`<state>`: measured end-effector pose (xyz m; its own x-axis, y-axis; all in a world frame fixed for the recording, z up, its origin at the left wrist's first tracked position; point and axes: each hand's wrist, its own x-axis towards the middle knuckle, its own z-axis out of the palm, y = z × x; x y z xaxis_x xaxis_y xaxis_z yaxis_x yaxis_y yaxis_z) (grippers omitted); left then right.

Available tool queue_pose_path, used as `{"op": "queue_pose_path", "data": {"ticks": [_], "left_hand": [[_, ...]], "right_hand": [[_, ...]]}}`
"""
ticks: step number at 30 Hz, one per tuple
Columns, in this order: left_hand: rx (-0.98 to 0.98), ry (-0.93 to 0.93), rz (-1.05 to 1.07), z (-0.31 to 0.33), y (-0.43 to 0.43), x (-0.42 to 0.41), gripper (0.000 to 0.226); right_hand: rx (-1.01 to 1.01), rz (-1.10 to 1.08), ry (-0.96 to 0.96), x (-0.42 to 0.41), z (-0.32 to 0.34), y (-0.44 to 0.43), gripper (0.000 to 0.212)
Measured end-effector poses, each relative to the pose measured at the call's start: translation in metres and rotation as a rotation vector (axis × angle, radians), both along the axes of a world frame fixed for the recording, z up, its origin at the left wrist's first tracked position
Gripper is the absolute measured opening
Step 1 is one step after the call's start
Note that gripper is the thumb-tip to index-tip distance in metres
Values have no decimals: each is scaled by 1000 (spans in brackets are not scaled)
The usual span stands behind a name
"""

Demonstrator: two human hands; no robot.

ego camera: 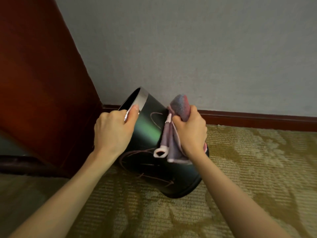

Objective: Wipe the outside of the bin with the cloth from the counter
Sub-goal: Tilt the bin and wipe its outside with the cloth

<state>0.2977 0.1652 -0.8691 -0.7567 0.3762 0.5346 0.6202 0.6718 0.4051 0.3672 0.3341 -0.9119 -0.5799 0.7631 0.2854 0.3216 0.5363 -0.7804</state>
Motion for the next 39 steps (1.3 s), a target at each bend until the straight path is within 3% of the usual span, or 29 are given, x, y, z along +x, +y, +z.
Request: {"op": "queue_pose_path", "data": {"ticks": [7, 15, 21, 25, 33, 39], "left_hand": [[-21, -9, -36, 0, -2, 5, 57], [-32, -26, 86, 2, 10, -4, 59], [34, -110, 123, 6, 8, -31, 61], [58, -158, 107, 2, -4, -36, 64], [96, -190, 24, 1, -16, -20, 60], [70, -179, -49, 5, -4, -5, 58]], "right_hand": [[-186, 22, -188, -23, 3, 33, 29], [37, -95, 0, -1, 2, -7, 25], [251, 42, 159, 4, 1, -71, 38], [266, 77, 157, -9, 5, -69, 36], [85, 85, -38, -46, 24, -30, 24], [-85, 143, -148, -59, 33, 2, 27]]}}
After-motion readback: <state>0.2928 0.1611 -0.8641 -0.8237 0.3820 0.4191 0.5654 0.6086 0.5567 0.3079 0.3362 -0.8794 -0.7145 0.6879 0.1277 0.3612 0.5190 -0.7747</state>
